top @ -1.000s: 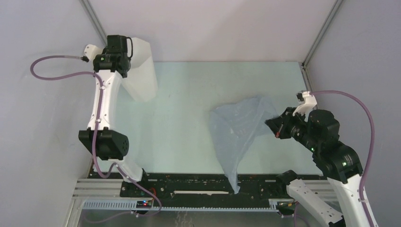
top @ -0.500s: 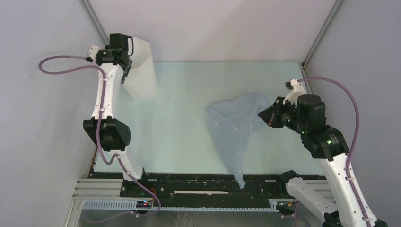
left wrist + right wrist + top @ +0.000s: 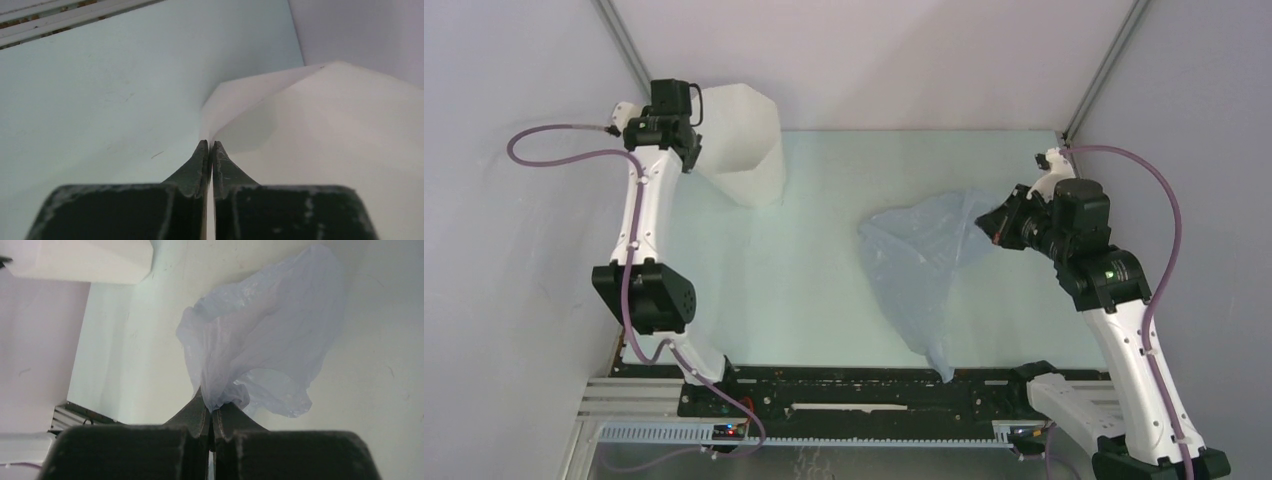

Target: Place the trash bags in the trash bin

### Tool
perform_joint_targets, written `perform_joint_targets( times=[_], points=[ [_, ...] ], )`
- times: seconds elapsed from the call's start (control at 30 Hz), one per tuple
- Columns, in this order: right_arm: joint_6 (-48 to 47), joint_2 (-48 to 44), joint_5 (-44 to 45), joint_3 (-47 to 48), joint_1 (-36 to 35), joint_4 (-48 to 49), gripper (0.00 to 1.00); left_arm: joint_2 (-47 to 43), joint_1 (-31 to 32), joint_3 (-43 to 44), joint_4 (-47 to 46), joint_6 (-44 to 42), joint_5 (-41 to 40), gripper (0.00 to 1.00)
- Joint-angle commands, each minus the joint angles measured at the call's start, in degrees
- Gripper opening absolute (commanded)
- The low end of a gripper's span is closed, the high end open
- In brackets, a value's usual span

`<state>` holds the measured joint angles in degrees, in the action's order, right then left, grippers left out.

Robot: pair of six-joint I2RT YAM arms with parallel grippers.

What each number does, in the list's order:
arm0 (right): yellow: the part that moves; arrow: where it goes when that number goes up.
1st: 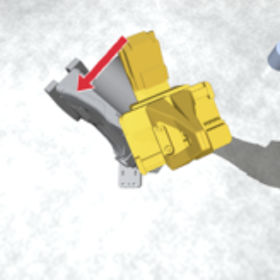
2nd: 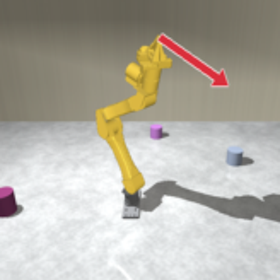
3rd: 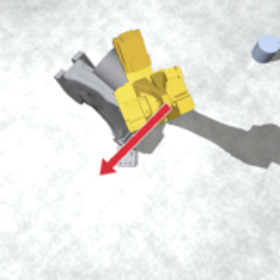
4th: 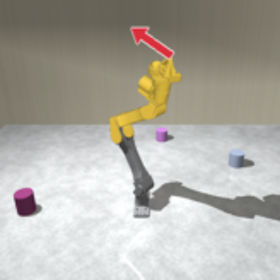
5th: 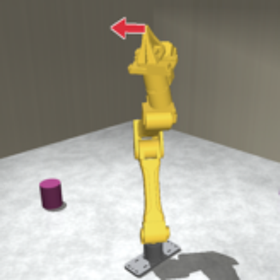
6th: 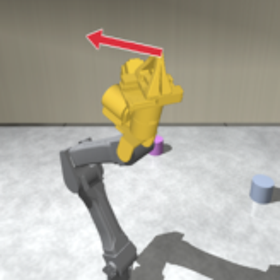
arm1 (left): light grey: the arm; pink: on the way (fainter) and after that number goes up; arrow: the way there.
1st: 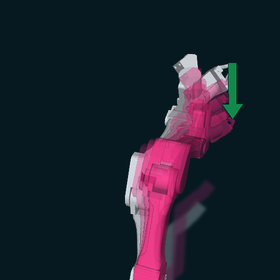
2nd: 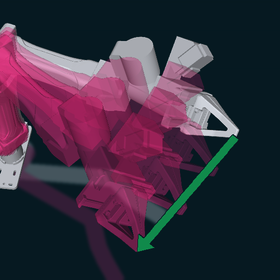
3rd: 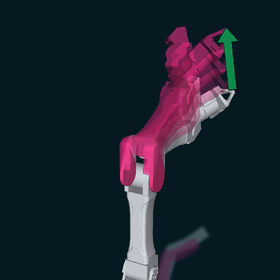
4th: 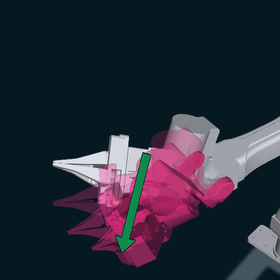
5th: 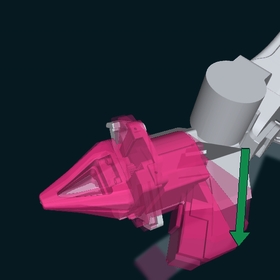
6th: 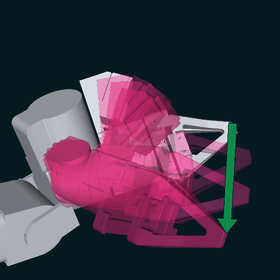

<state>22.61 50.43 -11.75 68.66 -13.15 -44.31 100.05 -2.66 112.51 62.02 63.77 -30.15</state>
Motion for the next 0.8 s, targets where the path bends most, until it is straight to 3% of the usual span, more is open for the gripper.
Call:
perform_joint_targets(
  times=[0.0, 0.23, 0.47, 0.63, 0.77],
  points=[
    [-1.12, 0.83, 0.16, 3.92, 1.18, 3.32, 0.00, -5.73, 1.31, -4.51, -2.33, -4.83, 3.94, 0.01],
    [-4.52, 2.03, 4.00, 6.91, 1.46, 0.75, 0.00, -13.07, 6.21, -11.59, -3.00, -6.97, 6.19, 0.00],
    [-6.02, 2.11, 8.26, 7.37, 1.55, -3.42, 0.00, -22.91, 14.17, -24.81, -7.08, -5.62, 10.75, 0.00],
    [-5.33, 0.95, 7.73, 7.36, 1.55, -4.51, 0.00, -25.73, 20.29, -28.68, -9.76, -6.36, 12.36, 0.00],
    [-5.43, -0.94, 8.25, 6.74, 1.56, -5.59, 0.00, -27.00, 21.52, -31.37, -12.04, -6.71, 15.24, 0.00]
  ],
)
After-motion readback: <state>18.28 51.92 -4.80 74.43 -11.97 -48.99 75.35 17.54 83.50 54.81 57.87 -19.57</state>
